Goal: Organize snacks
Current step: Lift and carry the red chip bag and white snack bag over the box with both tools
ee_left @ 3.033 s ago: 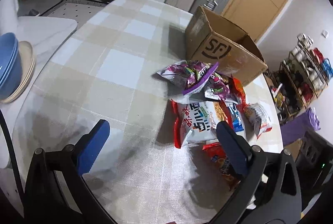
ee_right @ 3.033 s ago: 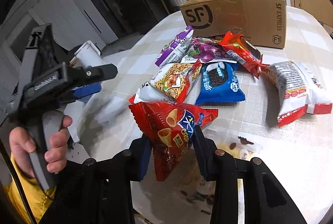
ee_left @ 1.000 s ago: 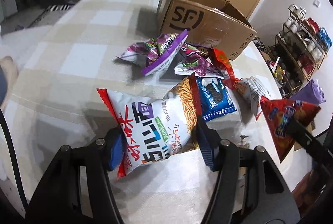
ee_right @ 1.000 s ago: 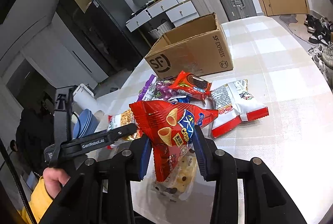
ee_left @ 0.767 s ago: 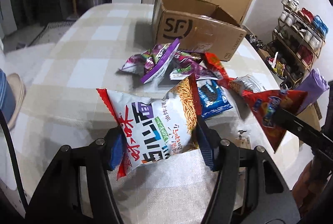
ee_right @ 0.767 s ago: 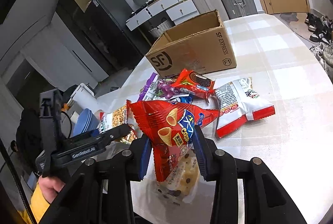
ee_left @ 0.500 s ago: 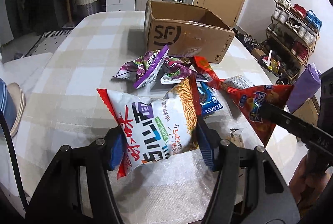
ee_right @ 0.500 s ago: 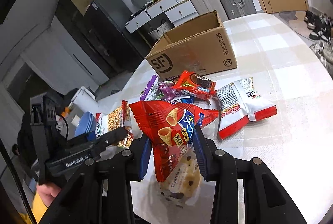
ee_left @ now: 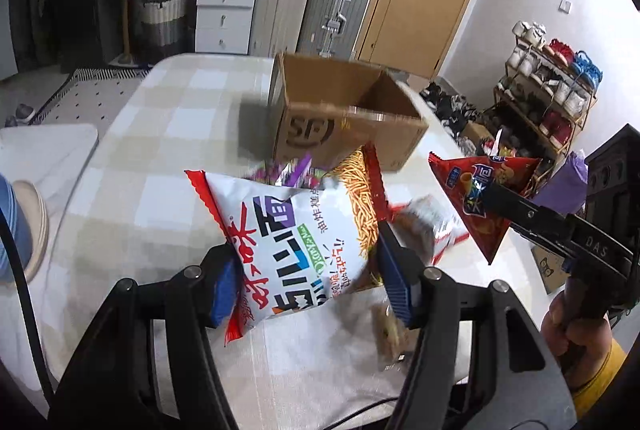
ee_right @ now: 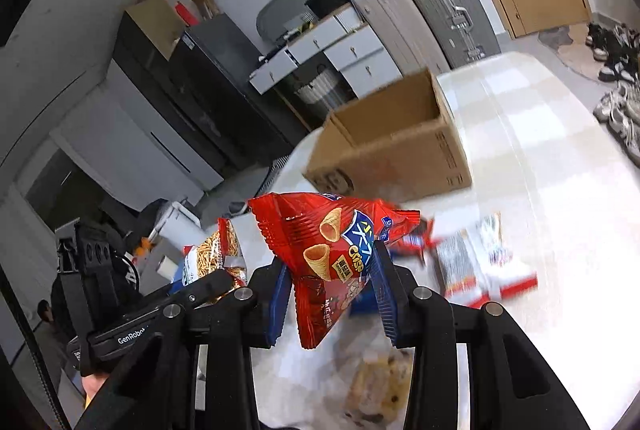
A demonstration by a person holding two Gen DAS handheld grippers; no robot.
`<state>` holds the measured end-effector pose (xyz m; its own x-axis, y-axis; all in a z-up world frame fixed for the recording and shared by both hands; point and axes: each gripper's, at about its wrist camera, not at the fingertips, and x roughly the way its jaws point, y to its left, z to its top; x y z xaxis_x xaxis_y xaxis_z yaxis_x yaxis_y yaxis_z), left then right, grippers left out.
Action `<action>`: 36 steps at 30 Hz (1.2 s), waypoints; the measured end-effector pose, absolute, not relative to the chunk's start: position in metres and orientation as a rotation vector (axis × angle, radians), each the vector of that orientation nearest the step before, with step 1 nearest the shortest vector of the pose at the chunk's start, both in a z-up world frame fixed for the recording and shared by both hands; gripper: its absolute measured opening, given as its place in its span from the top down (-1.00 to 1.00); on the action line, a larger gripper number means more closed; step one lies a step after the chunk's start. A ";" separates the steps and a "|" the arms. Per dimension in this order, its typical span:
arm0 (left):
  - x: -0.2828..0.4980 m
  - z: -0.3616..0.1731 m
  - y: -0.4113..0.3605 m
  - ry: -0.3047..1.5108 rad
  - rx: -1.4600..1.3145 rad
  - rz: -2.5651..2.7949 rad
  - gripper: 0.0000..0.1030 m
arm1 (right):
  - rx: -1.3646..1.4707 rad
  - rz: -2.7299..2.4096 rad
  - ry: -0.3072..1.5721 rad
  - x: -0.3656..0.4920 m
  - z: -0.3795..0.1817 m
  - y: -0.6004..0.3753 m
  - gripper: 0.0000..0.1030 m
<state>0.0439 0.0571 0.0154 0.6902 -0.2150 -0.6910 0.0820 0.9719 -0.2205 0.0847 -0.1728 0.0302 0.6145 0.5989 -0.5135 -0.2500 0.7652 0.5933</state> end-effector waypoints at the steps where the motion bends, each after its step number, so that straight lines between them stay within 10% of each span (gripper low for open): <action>1: 0.048 0.023 0.058 0.787 -0.176 -0.172 -0.13 | 0.498 0.515 0.755 0.089 0.037 -0.173 0.26; 15: 0.158 0.079 0.036 0.804 -0.127 -0.239 -0.13 | 0.422 0.507 0.718 0.175 0.094 -0.160 0.26; 36: 0.360 0.009 -0.008 0.985 -0.074 -0.244 -0.13 | 0.436 0.452 0.847 0.309 0.031 -0.165 0.26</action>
